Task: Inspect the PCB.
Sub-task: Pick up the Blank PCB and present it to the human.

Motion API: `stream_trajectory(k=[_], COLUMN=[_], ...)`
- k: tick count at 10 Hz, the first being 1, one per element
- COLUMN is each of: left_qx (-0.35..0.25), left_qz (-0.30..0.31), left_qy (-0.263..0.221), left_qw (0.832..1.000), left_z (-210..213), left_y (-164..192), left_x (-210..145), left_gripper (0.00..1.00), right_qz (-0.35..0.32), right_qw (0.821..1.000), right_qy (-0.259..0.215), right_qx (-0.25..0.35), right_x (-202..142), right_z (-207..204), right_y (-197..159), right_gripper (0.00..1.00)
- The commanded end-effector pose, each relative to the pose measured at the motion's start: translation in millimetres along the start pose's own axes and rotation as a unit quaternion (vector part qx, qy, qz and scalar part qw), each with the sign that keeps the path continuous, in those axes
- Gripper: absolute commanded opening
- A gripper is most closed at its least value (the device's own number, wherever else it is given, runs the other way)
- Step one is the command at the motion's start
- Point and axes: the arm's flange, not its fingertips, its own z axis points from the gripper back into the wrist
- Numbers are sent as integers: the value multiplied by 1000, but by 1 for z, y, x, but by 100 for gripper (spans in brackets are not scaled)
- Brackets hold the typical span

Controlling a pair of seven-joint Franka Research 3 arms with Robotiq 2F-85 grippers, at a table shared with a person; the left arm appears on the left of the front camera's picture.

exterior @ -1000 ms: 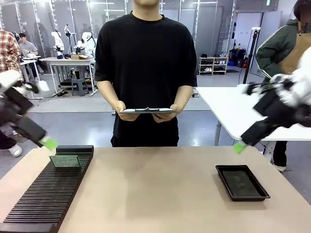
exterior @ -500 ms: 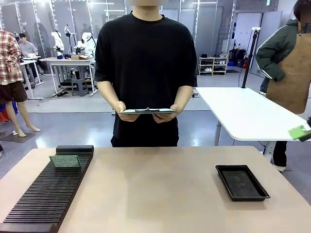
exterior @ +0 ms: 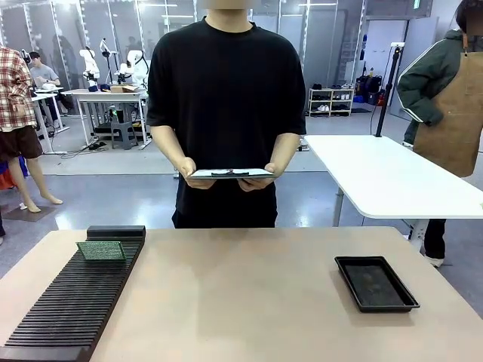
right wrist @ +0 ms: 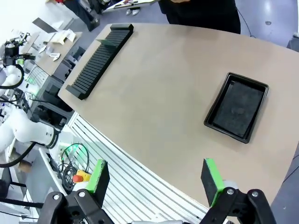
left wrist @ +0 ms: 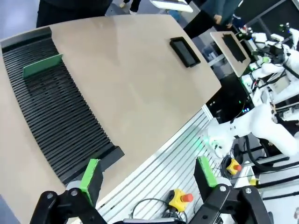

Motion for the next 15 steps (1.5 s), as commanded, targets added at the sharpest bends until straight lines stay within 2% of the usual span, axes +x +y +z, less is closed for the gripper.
stream_trajectory(k=[1,2,7,8,10,11,12,13,14,15], left_qx=[0,0,5,65,162,207,247,256,234,236], left_qz=[-5,-5,0,-44,-151,-216,-356,-422,-494,-537], left_qy=[6,6,4,18,98,151,241,285,297,320], left_qw=[1000,1000,1000,997,970,942,869,822,783,744], left_z=[1,1,0,8,12,3,-20,-40,-58,-74], left_y=[-2,-2,-1,-24,-63,-76,-78,-75,-75,-75], left_x=[7,7,3,8,33,50,66,80,93,103], left_gripper=[100,100,100,100,100,100,100,100,100,100], right_qz=[12,0,0,0,0,0,0,0,0,0], right_qw=[1000,1000,1000,1000,1000,1000,1000,1000,1000,1000], right_qy=[-13,0,0,0,0,0,0,0,0,0], right_qx=[12,0,0,0,0,0,0,0,0,0], right_x=[-11,0,0,0,0,0,0,0,0,0], right_z=[-17,0,0,0,0,0,0,0,0,0], right_y=[5,0,0,0,0,0,0,0,0,0], right_gripper=[100,100,100,100,100,100,100,100,100,100])
